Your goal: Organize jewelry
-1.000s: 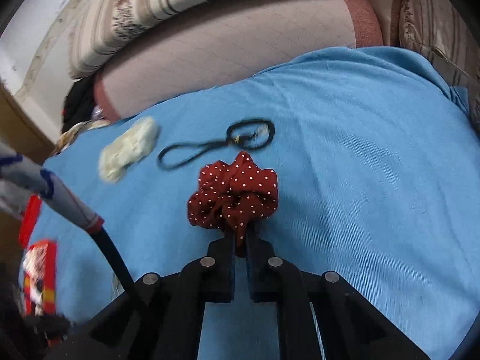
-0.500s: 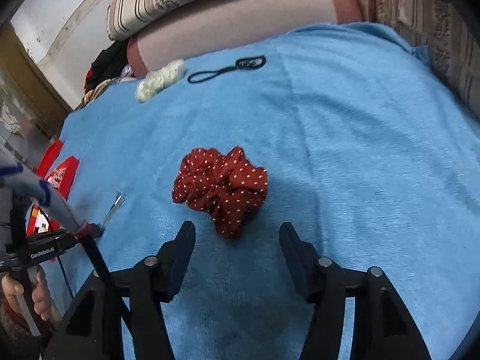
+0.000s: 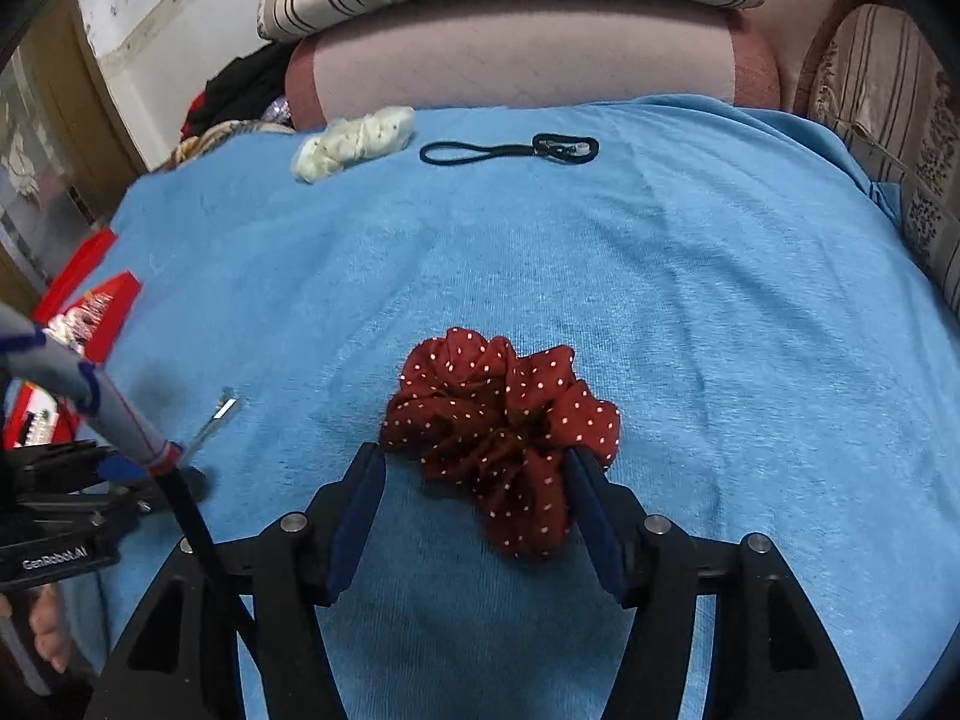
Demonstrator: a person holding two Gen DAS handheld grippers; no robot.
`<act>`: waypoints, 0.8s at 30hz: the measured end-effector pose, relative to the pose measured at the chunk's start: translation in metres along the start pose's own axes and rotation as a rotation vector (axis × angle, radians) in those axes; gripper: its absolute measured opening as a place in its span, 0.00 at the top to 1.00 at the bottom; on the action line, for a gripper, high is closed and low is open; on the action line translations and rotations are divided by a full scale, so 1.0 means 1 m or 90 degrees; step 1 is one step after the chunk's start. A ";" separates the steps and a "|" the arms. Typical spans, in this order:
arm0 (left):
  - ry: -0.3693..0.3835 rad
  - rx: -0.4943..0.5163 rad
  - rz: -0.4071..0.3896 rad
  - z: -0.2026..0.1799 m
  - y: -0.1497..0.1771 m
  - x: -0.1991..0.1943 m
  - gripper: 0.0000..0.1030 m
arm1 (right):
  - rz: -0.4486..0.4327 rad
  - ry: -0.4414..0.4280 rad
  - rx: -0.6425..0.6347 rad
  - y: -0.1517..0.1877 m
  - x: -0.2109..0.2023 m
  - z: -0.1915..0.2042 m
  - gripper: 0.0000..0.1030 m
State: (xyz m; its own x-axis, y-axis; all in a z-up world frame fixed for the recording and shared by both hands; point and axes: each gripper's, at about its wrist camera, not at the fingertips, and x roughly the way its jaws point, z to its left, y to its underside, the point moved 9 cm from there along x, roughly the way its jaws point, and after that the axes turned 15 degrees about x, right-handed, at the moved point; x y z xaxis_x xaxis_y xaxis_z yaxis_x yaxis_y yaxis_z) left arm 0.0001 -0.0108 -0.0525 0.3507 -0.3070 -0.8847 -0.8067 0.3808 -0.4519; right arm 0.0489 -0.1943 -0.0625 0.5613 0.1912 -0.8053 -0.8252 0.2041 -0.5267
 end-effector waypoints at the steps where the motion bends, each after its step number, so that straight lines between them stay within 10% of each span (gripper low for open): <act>1: 0.004 -0.008 0.000 0.001 0.000 -0.001 0.98 | -0.002 0.007 -0.002 0.000 0.002 0.000 0.36; 7: 0.029 -0.067 -0.025 0.010 0.003 -0.016 0.98 | 0.001 0.006 0.027 -0.002 0.000 -0.005 0.82; 24: -0.059 -0.065 -0.068 0.021 0.026 -0.083 0.98 | -0.042 -0.054 0.038 0.032 -0.062 0.039 0.86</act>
State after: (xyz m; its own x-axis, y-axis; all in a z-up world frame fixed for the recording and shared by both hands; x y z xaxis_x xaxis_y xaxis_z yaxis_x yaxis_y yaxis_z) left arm -0.0393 0.0430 0.0067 0.4756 -0.2574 -0.8412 -0.8049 0.2585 -0.5342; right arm -0.0100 -0.1620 -0.0184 0.6202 0.2555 -0.7417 -0.7820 0.2760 -0.5588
